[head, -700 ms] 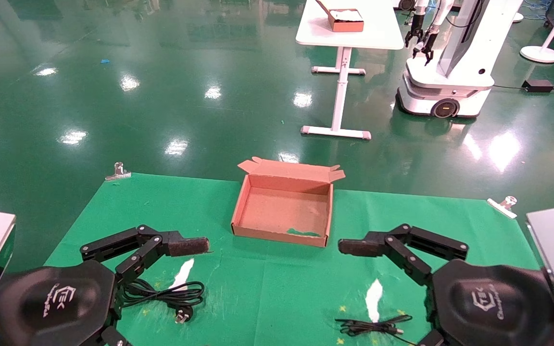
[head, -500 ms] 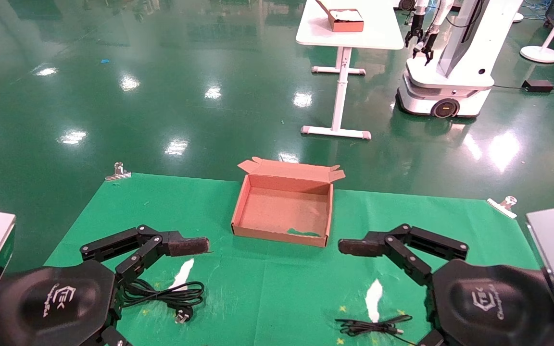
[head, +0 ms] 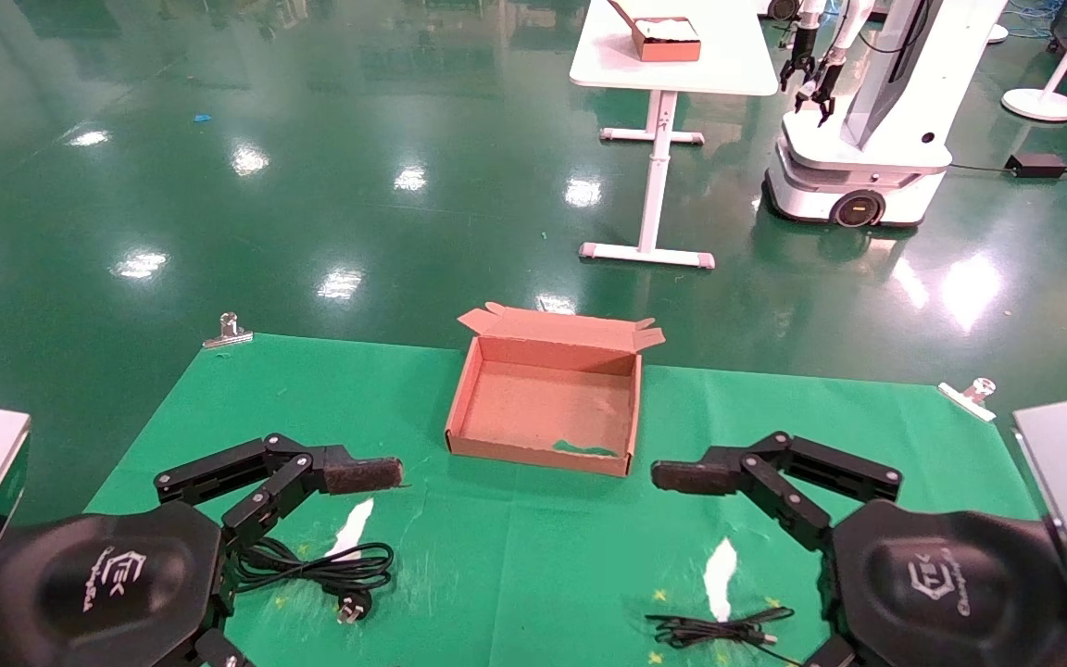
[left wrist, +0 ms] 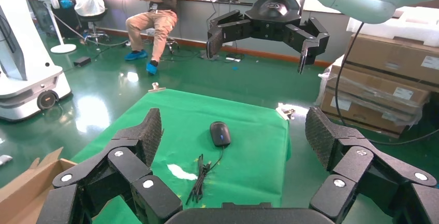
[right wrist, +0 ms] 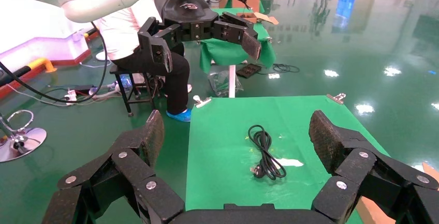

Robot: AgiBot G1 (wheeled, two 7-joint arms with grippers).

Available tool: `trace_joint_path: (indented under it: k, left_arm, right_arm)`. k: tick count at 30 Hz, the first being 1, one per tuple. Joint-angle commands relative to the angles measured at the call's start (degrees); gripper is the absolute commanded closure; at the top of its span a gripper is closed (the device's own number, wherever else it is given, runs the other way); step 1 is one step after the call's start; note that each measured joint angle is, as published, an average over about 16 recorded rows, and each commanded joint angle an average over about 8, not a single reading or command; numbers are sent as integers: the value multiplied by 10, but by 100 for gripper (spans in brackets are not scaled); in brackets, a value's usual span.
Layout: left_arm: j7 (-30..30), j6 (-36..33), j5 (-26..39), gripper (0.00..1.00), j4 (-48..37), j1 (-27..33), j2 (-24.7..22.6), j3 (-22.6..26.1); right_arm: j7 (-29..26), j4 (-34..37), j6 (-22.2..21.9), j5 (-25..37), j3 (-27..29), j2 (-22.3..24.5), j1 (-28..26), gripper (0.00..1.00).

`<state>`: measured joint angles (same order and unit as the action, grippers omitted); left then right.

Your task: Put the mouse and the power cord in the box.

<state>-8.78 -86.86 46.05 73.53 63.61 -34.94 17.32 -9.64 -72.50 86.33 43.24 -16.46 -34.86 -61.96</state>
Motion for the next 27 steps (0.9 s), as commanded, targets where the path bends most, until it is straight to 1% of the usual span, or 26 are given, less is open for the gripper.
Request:
trace_joint_path:
  k: [1,4,7,10,13,16,20,23,27]
  left_arm:
    - [4,-1,4,0,4,2,1,0]
    - [28,-15,66,0,-6,33,-2,23]
    - [57,-28,145,0,-33,73,-11,57]
    - [93,-32,228,0,-76,116,-28,97]
    - [134,-29,312,0,-137,161,-57,140]
    - [180,-16,394,0,-215,206,-97,181]
    - [241,20,479,0,-333,254,-155,221]
    - [279,64,520,0,-416,278,-193,238]
    - [317,136,557,0,-503,297,-230,251]
  right_arm:
    - [0,-1,-1,-1,1,0,1,0]
    - [18,17,12,24,-8,3,-6,0]
    - [45,44,29,65,-25,8,-23,0]
    - [82,81,40,118,-53,11,-47,0]
    - [131,131,37,184,-87,7,-78,0]
    - [189,197,16,266,-123,-13,-110,0]
    - [271,294,-33,378,-167,-64,-155,0]
    - [331,361,-68,443,-195,-112,-190,0]
    - [400,447,-101,492,-219,-172,-232,0]
